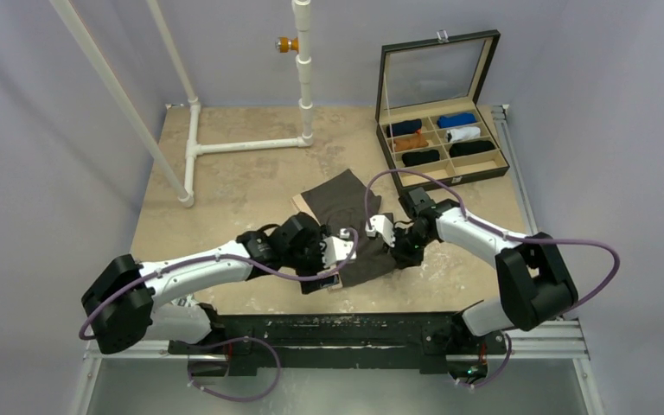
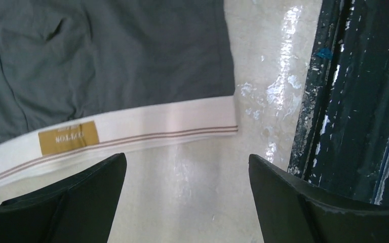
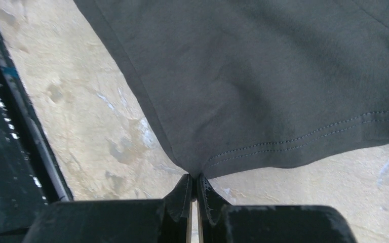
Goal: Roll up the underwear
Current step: Fold the underwear at the center of the board.
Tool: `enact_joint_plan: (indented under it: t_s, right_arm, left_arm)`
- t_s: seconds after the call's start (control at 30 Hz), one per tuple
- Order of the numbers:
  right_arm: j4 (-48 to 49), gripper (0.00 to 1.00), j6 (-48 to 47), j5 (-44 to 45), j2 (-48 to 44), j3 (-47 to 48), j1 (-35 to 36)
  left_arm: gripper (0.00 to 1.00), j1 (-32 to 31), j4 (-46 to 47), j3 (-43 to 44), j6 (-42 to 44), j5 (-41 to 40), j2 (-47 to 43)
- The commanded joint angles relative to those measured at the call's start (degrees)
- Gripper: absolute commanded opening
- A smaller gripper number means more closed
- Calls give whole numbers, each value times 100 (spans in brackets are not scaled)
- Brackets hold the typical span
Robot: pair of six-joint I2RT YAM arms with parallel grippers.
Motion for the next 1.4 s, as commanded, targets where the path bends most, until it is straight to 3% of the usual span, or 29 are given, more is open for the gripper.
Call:
enact_joint_plan:
  t_s: [0.0,0.27,0.77,1.03,1.2,1.37]
  right_arm:
    - [-382,0,282,-600,161,407,19]
    - [-486,0,398,-653,313,488,-14]
    - [-526,0,323,-537,332,503,-129]
    - [-583,0,300,-629,284,476,-148]
    - [-679,0,260,-651,262,443,-151]
    - [-1143,0,88,-646,256,524,-155]
  left_arm:
    - [89,-556,516,159,162,-757,266]
    - [80,-1201,695,295,356,-1371,955]
    - [59,-1384,387,510,624,-1547,1501]
    - [30,-1448,35,717,511,-1225,1700]
    - [3,-1523,-216,811,326,-908,1747]
    - [0,-1531,-628,1025,292,-377,1594]
